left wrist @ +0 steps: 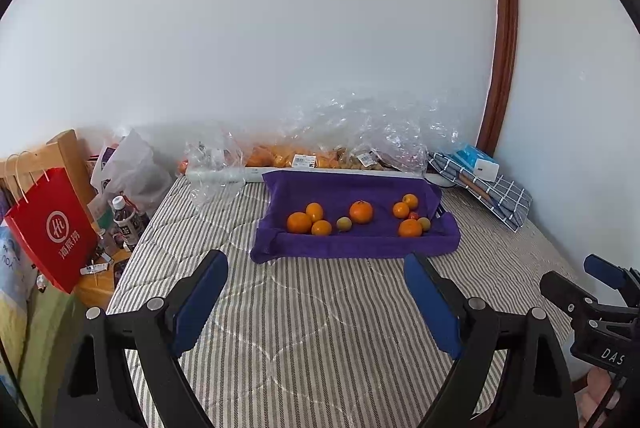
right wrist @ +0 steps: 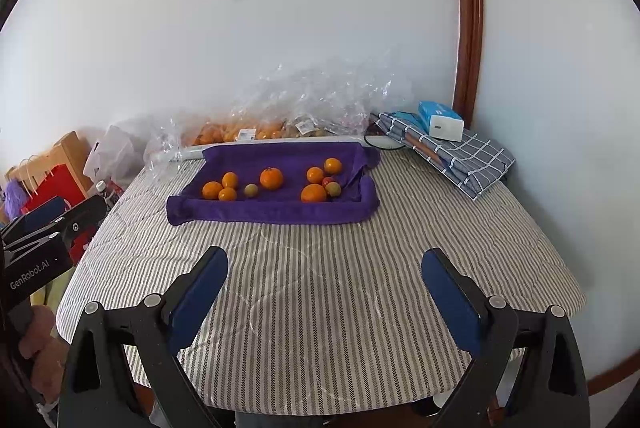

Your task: Organize fruits

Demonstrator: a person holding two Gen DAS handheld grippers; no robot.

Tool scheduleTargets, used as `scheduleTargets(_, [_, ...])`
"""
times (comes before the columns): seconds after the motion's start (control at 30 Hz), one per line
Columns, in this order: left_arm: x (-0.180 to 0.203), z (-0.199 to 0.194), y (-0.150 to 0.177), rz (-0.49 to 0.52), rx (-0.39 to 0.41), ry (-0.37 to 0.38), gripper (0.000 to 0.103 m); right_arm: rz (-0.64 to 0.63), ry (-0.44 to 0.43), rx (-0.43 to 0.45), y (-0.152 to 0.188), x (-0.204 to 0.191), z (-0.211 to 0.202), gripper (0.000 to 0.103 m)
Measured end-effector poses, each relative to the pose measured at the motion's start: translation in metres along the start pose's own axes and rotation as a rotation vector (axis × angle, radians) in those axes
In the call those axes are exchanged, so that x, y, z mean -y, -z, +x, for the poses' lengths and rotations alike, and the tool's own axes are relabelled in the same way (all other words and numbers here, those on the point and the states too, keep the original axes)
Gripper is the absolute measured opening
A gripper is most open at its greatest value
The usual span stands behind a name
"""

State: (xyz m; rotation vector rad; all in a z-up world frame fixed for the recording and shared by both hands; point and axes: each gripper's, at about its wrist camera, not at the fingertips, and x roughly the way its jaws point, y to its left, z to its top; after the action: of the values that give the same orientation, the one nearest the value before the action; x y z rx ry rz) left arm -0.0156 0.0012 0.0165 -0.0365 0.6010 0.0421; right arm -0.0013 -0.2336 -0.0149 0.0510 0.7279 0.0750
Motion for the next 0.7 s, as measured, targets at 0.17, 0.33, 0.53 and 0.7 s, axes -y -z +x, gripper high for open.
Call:
scheduleTargets(0.17, [-0.0012, 0.0002, 0.0002, -0.007, -0.005, 0.000, 0.089, -0.006, 0.005, -0.007, 0.0002, -0.0020, 0.0020, 0.097])
scheduleTargets(0.33, [-0.0022, 0.0006, 0.0001, -0.002, -0.005, -0.005, 0.089, -0.010, 0.007, -0.009, -0.0001, -0.0030, 0.0028, 0.097])
scheduleTargets(0.53, [-0.0029, 0.0007, 0.0002, -0.007, -0.007, -0.008, 0.089, -0.015, 0.005, -0.002, -0.0012, -0.0048, 0.0021, 0.097])
scheduleTargets(0.7, [-0.0024, 0.0002, -0.0001, -0.005, -0.006, -0.011, 0.089, -0.030, 0.017, 0.006, -0.0009, -0.0071, 0.0004, 0.097])
